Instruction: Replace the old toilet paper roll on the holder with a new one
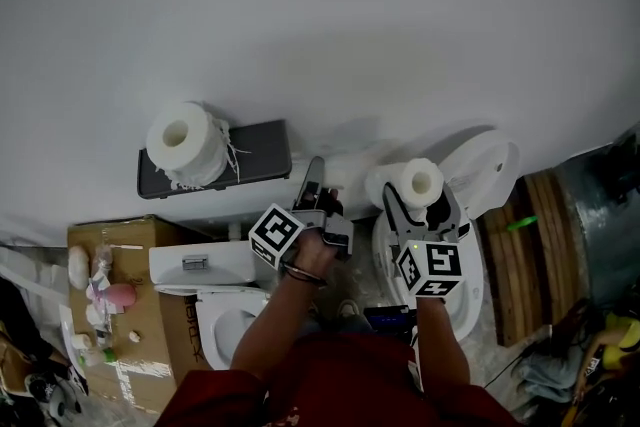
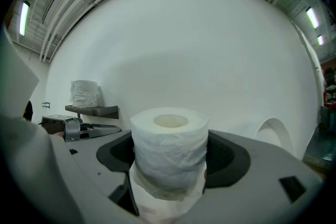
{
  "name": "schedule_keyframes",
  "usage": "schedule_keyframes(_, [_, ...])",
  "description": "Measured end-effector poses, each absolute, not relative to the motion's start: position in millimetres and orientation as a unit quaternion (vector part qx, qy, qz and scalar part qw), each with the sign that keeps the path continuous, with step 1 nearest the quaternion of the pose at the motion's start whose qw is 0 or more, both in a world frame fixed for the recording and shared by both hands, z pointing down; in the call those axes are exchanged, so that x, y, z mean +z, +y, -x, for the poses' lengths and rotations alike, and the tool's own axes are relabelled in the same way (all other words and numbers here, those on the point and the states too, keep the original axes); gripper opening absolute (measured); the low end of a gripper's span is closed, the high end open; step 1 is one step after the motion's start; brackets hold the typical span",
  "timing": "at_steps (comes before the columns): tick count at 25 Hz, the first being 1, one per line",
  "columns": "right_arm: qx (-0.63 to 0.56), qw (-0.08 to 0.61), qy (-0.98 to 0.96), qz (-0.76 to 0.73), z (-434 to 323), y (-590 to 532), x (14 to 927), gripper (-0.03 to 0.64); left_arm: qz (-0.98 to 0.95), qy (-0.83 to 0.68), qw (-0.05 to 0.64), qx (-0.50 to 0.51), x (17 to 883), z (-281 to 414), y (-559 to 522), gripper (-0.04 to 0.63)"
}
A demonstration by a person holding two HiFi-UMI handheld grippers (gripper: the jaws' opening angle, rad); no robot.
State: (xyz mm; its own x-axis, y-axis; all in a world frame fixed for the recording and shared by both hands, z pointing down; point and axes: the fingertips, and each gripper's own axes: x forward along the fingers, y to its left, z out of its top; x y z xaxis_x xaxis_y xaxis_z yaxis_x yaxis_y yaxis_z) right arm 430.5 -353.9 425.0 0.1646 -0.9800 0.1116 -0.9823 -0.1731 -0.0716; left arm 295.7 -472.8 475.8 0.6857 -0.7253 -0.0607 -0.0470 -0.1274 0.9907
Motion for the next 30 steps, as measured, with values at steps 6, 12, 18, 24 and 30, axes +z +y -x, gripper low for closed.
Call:
schedule_keyframes(6, [0.066, 0.009, -0.626, -0.777, -445.7, -338.1, 426.9, 0.391, -0.705, -0.255, 0.607, -0.263, 478.2, -317.7, -450.6, 0.199])
schedule_keyframes(12, [0.069, 0.005, -0.634, -0.771, -442.5, -338.9, 425.6, 0.391, -0.731, -0.255, 0.582, -0.251, 468.8, -312.5, -432.1, 0.198])
schedule_keyframes(18, [0.073, 0.006, -0.662, -0.746, -412.2, -355.0, 430.0, 0.391, -0.746, -0.293, 0.544, -0.249, 469.8, -274.1, -424.2, 0.198])
schedule_keyframes(24, [0.078, 0.01, -0.698, -0.711, -372.8, -373.5, 434.2, 0.391, -0.726, -0.343, 0.523, -0.285, 468.1, -215.0, -430.0, 0.198])
schedule_keyframes(30, [0.08, 0.015, -0.735, -0.673, -328.3, -390.8, 437.0, 0.391, -0.713, -0.397, 0.486, -0.313, 464.1, -153.7, -433.5, 0.196])
